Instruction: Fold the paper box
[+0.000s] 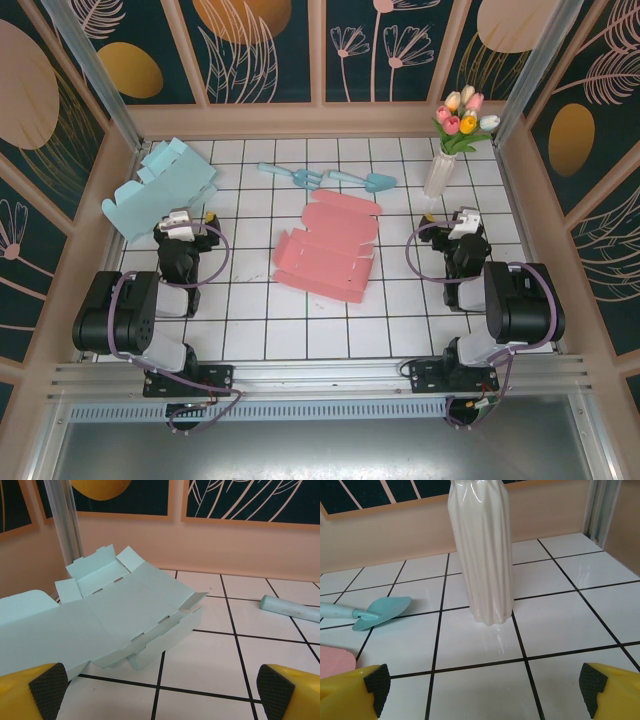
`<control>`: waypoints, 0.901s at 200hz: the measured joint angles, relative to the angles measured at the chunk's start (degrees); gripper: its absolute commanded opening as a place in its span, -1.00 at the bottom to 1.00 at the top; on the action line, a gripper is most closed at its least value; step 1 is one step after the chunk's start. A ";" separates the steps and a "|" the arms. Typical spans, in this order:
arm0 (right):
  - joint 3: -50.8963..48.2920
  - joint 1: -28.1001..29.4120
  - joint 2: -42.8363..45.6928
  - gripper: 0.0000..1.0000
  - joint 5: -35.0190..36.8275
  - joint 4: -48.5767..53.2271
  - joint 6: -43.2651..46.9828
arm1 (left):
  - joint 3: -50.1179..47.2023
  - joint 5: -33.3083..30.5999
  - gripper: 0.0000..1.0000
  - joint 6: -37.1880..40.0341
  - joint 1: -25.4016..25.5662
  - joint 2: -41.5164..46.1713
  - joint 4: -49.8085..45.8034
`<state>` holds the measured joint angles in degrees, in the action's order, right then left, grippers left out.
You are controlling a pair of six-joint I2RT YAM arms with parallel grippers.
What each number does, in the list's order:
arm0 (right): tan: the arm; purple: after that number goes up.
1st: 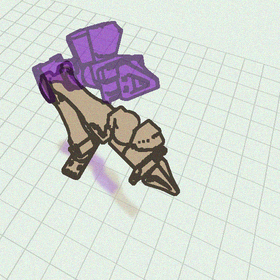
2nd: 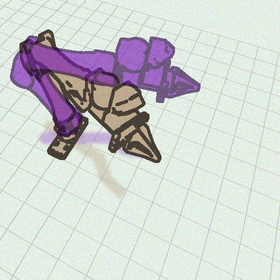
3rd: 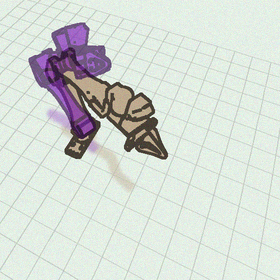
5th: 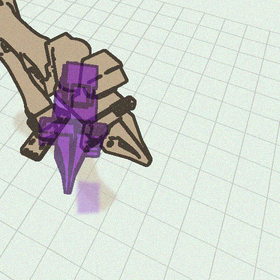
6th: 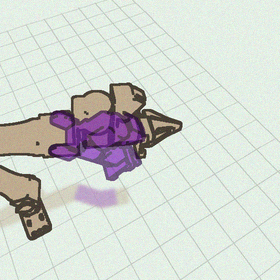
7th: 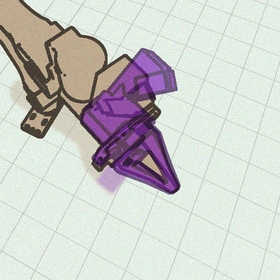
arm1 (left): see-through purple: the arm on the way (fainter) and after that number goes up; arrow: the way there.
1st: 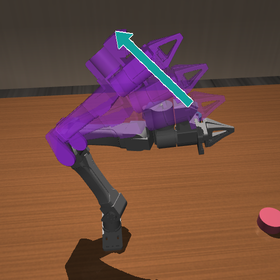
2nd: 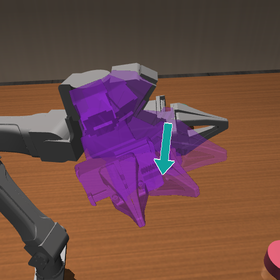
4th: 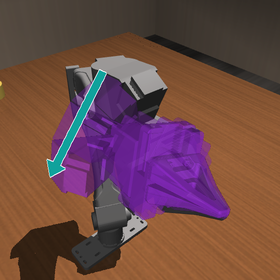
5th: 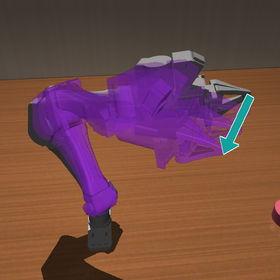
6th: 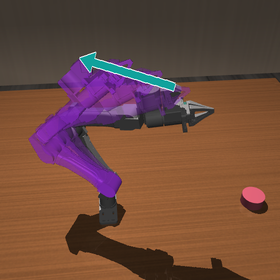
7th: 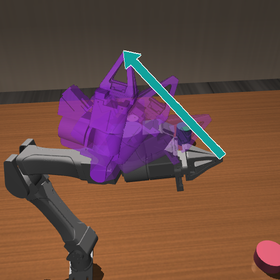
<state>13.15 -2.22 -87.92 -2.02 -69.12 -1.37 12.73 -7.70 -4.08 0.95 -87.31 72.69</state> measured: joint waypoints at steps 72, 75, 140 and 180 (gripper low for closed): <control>0.00 0.24 0.00 0.98 -0.13 0.00 0.13 | 0.66 1.38 0.98 -0.04 -0.63 0.50 -2.25; 0.00 0.42 0.00 0.98 0.11 0.00 0.24 | 0.92 1.27 0.98 -0.04 -0.63 0.83 -3.13; 6.25 6.08 20.72 0.96 16.72 20.76 -4.59 | 12.63 -9.42 0.98 -11.63 -0.66 13.79 -26.95; 18.53 14.99 30.32 0.92 19.15 40.57 -9.35 | 15.39 -4.76 0.97 -25.64 0.02 24.06 -40.59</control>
<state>31.68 12.78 -57.60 17.12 -28.56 -10.72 28.12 -12.47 -29.71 0.97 -63.24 32.10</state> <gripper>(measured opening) 0.963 0.988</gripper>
